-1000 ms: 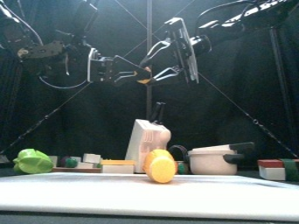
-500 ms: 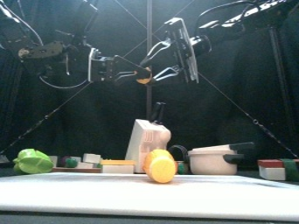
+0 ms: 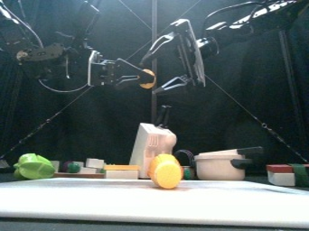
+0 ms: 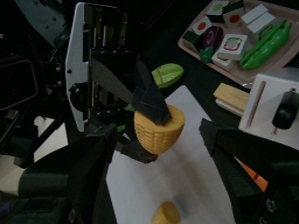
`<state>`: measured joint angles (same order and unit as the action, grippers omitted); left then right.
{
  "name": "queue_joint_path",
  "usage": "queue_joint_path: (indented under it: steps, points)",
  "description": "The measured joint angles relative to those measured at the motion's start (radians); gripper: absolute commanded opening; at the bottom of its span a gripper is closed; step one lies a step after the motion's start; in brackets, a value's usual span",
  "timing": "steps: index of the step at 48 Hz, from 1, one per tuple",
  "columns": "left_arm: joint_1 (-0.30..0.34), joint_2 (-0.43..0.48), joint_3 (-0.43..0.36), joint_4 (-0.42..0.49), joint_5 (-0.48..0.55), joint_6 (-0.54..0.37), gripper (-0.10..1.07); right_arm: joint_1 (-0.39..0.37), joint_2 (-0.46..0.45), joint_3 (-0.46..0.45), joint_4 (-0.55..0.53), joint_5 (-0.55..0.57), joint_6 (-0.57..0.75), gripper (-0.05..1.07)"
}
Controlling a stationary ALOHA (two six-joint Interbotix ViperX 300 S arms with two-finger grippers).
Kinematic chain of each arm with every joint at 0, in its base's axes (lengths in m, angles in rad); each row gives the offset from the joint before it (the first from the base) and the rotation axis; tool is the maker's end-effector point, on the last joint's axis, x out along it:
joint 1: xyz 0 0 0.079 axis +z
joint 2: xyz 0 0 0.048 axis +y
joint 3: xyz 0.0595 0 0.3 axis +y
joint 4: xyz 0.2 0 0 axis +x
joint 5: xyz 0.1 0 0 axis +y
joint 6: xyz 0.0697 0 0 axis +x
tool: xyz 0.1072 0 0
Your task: Hand corn top to left hand
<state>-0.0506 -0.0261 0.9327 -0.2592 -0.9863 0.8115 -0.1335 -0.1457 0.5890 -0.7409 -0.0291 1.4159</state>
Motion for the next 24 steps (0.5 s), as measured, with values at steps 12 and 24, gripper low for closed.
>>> queue_joint_path:
  steps: [12,24]
  points:
    - [0.006,-0.014,0.021,-0.008,0.000,-0.002,0.67,-0.002,-0.015,0.017,-0.009,0.005,0.000,1.03]
    - [0.032,-0.087,0.098,-0.101,0.000,-0.009,0.67,-0.002,-0.084,0.072,-0.041,0.006,0.002,1.03]
